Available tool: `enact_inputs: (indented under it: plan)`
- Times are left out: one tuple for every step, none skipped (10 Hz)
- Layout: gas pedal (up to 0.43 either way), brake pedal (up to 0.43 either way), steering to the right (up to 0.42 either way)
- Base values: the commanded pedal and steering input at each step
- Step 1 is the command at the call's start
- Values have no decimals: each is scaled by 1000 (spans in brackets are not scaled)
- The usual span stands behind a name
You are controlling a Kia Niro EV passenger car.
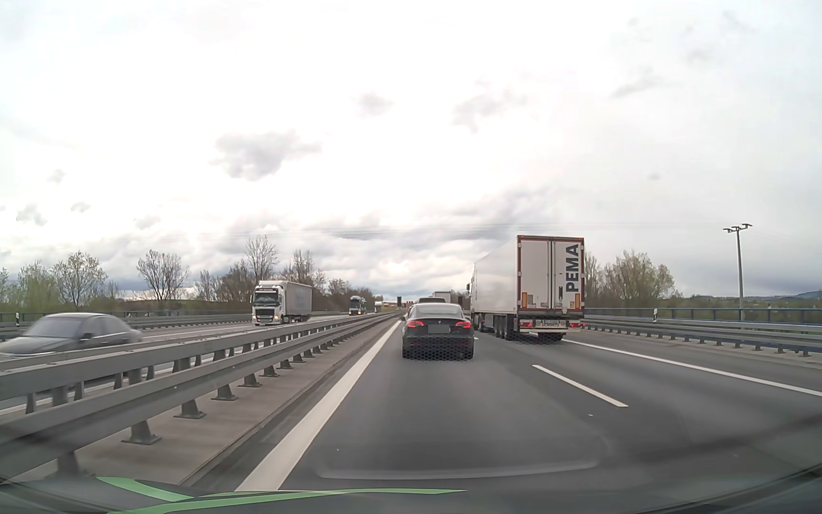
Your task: Follow the waypoints while adhering to traffic rules and regulations
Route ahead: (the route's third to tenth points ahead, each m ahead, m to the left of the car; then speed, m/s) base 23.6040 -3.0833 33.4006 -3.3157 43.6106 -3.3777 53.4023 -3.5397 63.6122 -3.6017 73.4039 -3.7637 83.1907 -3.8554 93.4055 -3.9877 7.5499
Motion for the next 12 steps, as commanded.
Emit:
enact_inputs:
  plan:
    - [98,0,-1]
    - [98,0,-1]
    - [87,0,-1]
    - [87,0,-1]
    - [87,0,-1]
    - [87,0,-1]
    - [87,0,-1]
    - [87,0,-1]
    - [87,0,-1]
    - [87,0,-1]
    - [98,0,-1]
    - [98,0,0]
